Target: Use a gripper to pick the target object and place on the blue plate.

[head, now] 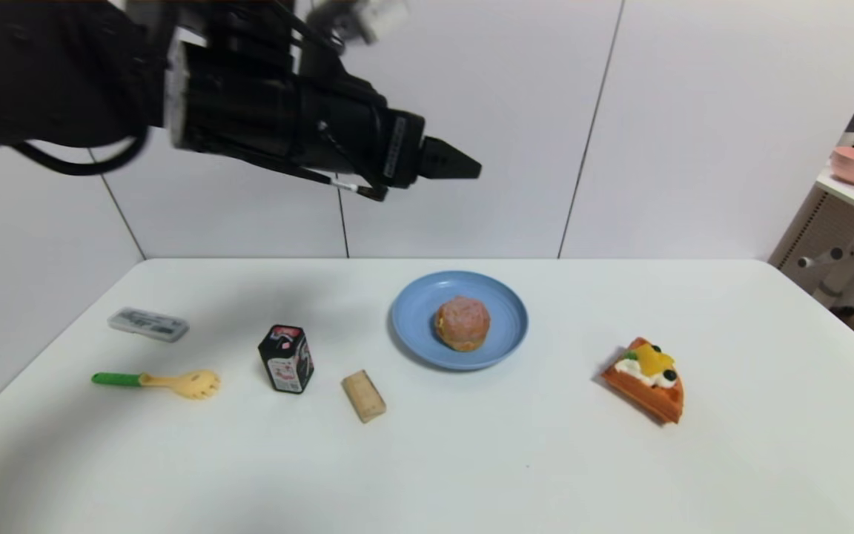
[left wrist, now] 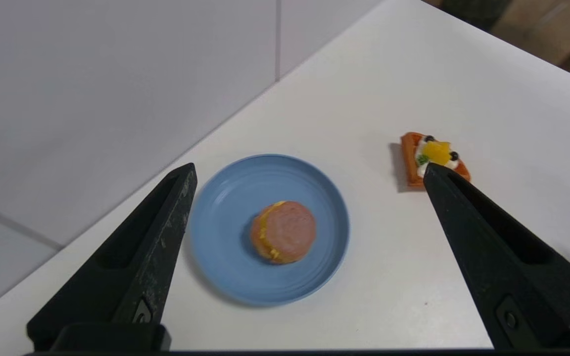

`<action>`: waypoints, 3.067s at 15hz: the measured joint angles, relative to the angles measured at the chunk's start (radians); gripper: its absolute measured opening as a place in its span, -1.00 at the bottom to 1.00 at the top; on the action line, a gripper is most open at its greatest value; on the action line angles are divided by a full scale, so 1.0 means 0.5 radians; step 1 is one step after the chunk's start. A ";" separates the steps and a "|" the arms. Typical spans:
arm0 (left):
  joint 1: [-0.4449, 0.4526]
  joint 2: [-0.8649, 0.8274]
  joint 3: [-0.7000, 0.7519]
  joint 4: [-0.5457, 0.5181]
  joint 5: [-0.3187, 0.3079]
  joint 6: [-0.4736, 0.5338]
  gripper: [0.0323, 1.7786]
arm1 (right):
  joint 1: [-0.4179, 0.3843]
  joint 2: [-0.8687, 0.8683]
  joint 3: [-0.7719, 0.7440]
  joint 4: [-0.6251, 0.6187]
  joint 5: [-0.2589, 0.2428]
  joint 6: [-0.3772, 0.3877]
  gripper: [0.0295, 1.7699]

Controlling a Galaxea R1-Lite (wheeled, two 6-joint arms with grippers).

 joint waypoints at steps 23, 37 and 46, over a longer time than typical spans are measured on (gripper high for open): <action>0.974 -2.964 3.642 -0.669 0.423 0.102 0.90 | -0.001 0.000 0.000 -0.001 0.000 0.000 0.92; 1.186 -3.514 3.649 -0.614 0.460 -0.146 0.90 | -0.001 0.000 0.000 0.000 0.001 0.000 0.92; 1.186 -3.540 3.651 -0.614 0.461 -0.150 0.90 | -0.001 0.000 0.000 -0.001 0.000 0.000 0.92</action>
